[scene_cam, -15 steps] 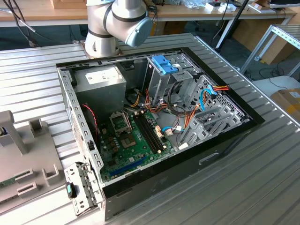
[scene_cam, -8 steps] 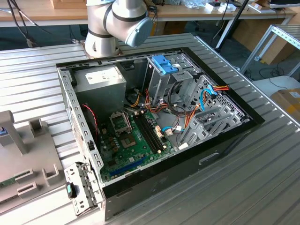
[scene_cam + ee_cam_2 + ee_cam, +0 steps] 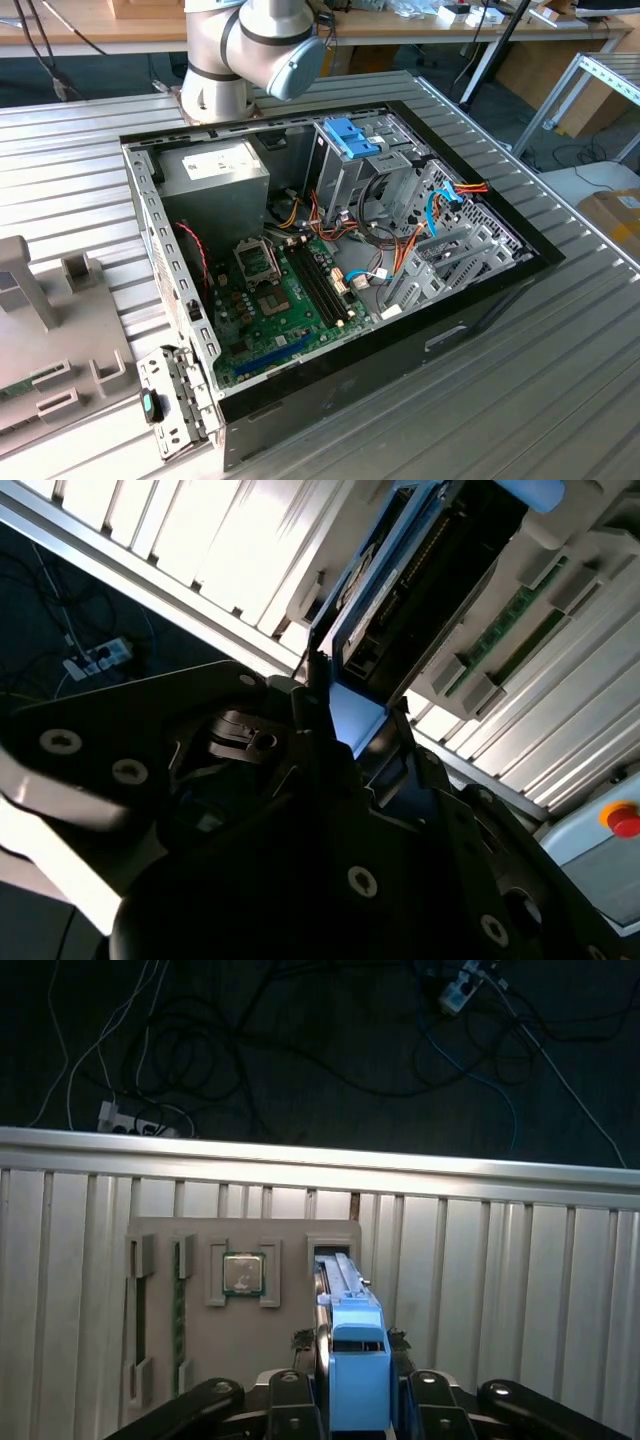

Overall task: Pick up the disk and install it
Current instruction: 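Pick up the disk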

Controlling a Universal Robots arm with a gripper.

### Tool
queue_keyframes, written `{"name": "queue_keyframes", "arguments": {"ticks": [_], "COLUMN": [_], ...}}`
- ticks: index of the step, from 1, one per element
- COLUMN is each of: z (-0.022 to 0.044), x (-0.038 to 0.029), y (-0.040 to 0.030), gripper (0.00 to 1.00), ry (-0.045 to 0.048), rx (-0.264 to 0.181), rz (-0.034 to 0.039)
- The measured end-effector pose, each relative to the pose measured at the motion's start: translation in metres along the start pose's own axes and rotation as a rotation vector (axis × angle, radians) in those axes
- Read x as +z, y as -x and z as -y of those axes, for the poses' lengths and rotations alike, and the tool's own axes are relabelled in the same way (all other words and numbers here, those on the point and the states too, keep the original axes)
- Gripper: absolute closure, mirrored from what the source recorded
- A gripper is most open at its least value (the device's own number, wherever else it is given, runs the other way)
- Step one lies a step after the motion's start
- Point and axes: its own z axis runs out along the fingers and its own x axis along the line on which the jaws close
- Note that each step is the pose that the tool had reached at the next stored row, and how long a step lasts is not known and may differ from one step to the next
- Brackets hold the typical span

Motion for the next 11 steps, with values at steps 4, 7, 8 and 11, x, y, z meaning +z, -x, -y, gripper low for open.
{"name": "queue_keyframes", "arguments": {"ticks": [4, 7, 8, 11], "z": [-0.0002, -0.0003, -0.0004, -0.0005], "x": [-0.0194, -0.0354, -0.0404, -0.0459], "y": [0.0000, 0.0000, 0.0000, 0.0000], "gripper": [0.64, 0.64, 0.64, 0.64], "ry": [-0.0039, -0.0056, -0.0062, -0.0066], "rx": [0.000, 0.000, 0.000, 0.000], "rz": [0.0001, 0.0000, 0.0000, 0.0001]}}
